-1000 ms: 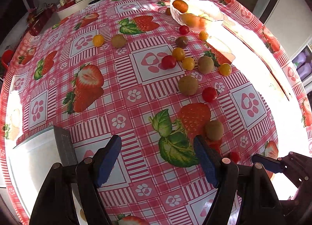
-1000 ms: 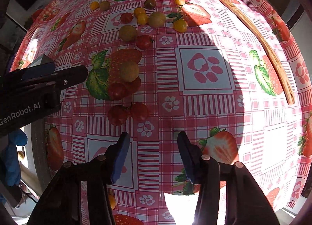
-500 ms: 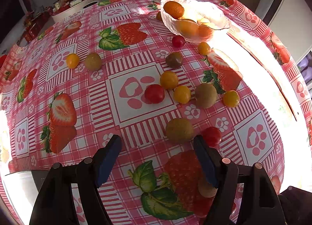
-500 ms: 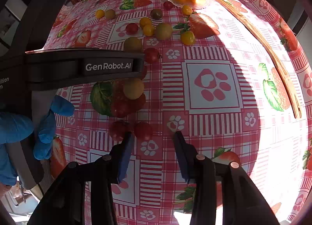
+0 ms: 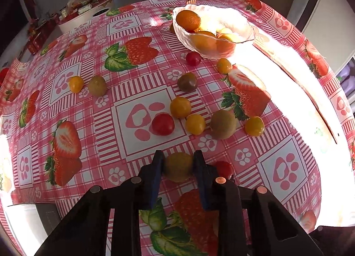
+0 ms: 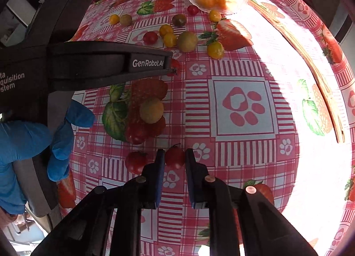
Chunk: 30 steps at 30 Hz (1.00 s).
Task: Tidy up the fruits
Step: 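Grasp an olive tomato with the left gripper while the right grasps a red tomato, then carry the olive and red tomatoes over the white tray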
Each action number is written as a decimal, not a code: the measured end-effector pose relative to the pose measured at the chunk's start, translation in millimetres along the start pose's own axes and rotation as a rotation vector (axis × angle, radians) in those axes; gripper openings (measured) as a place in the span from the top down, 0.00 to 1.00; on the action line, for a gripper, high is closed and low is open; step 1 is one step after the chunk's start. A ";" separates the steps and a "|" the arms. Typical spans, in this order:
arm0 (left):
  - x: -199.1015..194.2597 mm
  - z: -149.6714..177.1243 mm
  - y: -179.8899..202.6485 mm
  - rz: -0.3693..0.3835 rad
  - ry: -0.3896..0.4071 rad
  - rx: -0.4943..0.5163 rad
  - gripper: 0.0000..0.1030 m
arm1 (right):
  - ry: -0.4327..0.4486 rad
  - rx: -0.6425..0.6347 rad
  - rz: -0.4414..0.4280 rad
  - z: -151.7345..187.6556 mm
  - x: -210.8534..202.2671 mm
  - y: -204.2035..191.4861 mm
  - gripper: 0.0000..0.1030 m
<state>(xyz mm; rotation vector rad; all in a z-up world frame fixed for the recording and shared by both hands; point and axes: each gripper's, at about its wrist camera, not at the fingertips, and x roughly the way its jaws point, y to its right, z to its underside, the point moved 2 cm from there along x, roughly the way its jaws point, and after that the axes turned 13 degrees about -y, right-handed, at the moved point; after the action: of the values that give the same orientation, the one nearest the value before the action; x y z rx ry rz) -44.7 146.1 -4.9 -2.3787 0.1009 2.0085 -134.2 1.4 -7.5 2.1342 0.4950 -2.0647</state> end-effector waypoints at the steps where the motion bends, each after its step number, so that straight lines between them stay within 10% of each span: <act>1: -0.5 1.4 -0.2 0.005 0.000 -0.003 0.71 | -0.002 0.004 -0.007 -0.6 -0.6 2.1 0.81; 30: -76.5 94.8 -75.5 0.048 0.064 -0.199 0.71 | 0.003 0.021 -0.079 2.3 -35.8 -4.3 0.81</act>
<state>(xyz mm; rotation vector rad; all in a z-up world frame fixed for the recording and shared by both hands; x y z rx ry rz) -145.7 229.8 52.9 -2.5832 -0.0433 2.0535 -138.1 -0.4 28.4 2.1638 0.5696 -2.1172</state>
